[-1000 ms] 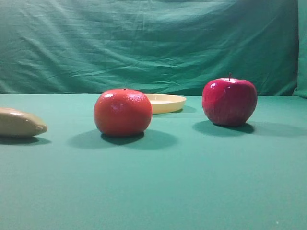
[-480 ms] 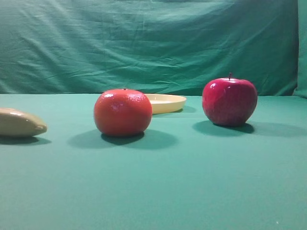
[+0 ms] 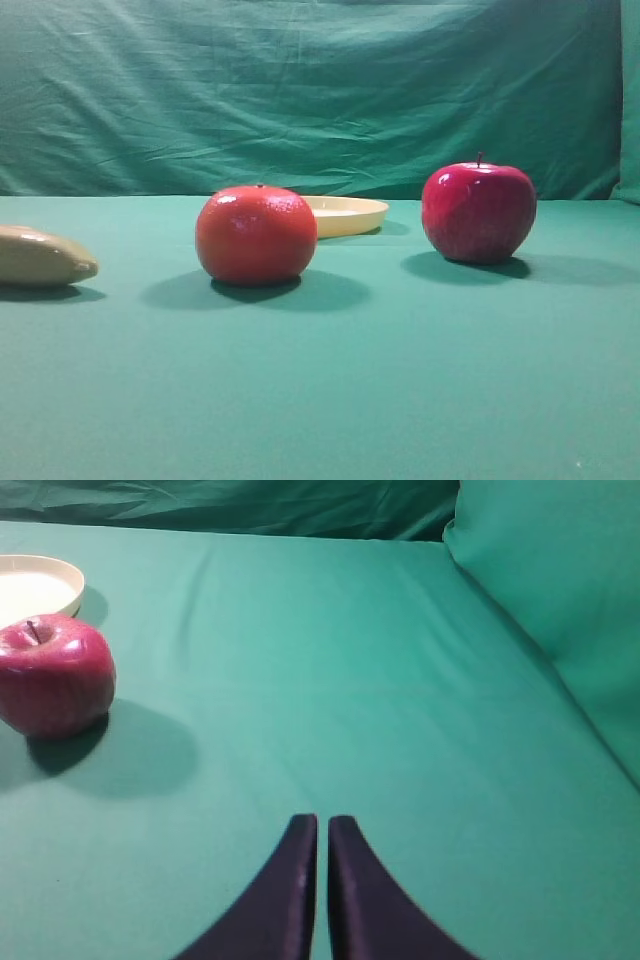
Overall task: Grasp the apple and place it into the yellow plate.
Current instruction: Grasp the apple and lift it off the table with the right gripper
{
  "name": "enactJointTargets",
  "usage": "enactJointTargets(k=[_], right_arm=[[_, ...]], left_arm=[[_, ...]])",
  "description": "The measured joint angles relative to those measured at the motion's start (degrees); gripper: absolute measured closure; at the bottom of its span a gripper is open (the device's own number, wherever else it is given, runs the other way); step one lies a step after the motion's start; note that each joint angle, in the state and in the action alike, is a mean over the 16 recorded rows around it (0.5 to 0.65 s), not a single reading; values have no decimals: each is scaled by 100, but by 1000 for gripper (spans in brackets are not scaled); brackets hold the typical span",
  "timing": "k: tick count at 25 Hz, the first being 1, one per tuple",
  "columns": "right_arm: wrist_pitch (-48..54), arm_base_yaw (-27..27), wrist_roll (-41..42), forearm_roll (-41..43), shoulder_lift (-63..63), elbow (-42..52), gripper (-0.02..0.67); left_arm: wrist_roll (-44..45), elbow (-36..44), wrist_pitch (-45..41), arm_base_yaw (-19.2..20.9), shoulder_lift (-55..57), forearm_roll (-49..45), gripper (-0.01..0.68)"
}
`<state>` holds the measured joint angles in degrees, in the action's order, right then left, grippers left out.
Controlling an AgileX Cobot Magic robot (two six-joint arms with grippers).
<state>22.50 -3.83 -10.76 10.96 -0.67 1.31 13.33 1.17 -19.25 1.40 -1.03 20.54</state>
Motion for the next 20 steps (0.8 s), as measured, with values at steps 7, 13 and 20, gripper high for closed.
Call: enactJointTargets(k=[7, 13, 20], right_arm=[[-325, 0, -117, -141, 0, 11, 649], [-996, -4, -314, -370, 9, -25, 649], [-1527, -114, -534, -613, 471, -465, 649]], left_arm=[[0, 0, 0, 0, 0, 0, 516], [0, 0, 0, 0, 0, 0, 516], [0, 0, 0, 0, 0, 0, 516]])
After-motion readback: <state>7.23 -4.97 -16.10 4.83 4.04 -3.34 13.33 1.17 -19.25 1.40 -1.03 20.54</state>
